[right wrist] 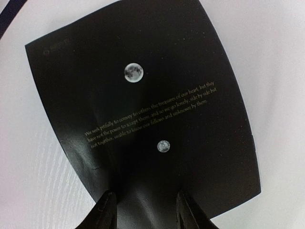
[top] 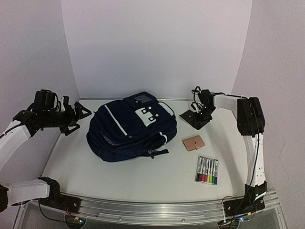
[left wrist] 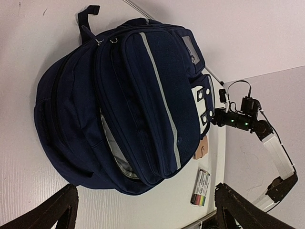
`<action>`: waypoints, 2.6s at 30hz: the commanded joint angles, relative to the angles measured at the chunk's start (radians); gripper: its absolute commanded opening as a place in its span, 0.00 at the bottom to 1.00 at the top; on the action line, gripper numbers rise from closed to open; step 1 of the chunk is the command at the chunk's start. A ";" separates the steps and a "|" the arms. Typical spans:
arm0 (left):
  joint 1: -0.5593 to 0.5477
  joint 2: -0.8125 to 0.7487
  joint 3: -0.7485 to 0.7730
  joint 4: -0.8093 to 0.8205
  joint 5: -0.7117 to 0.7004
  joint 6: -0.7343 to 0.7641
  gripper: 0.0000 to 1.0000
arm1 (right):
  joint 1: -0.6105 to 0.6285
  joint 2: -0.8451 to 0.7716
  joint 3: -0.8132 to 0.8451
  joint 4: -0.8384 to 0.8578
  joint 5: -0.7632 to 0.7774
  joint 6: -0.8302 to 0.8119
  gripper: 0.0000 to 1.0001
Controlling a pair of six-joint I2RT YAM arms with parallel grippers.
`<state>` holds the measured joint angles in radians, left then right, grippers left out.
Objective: Pack the student bag
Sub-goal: Pick up the book from the center of the board.
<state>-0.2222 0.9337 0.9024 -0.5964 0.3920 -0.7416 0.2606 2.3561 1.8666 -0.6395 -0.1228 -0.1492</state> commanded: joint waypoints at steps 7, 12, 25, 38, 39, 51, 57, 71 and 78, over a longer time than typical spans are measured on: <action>0.006 -0.049 -0.012 -0.005 0.007 0.042 1.00 | 0.107 -0.073 -0.188 -0.126 -0.026 0.201 0.47; 0.005 -0.063 -0.013 -0.025 0.004 0.059 1.00 | 0.137 -0.173 -0.232 -0.101 0.027 0.287 0.49; 0.005 -0.045 -0.006 0.008 0.018 0.043 1.00 | 0.163 -0.106 -0.066 -0.142 0.199 0.144 0.93; 0.005 -0.047 0.012 -0.017 0.014 0.050 1.00 | 0.157 0.023 0.007 -0.158 0.135 0.115 0.98; 0.005 -0.051 0.012 -0.018 0.011 0.050 1.00 | 0.155 0.034 0.009 -0.163 0.120 0.118 0.98; 0.005 -0.088 0.023 -0.048 -0.014 0.051 1.00 | 0.061 0.087 -0.047 -0.187 0.045 0.196 0.68; 0.006 -0.100 0.024 -0.050 -0.018 0.045 1.00 | 0.061 0.102 -0.060 -0.185 0.054 0.214 0.49; 0.006 -0.127 0.009 -0.054 -0.020 0.033 1.00 | 0.074 0.021 -0.105 -0.122 0.128 0.272 0.00; 0.005 -0.128 0.010 -0.056 -0.024 0.034 1.00 | 0.124 -0.144 -0.121 -0.068 0.160 0.328 0.00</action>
<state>-0.2214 0.8181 0.8879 -0.6552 0.3880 -0.7070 0.3585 2.2956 1.7860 -0.6488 -0.0037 0.1219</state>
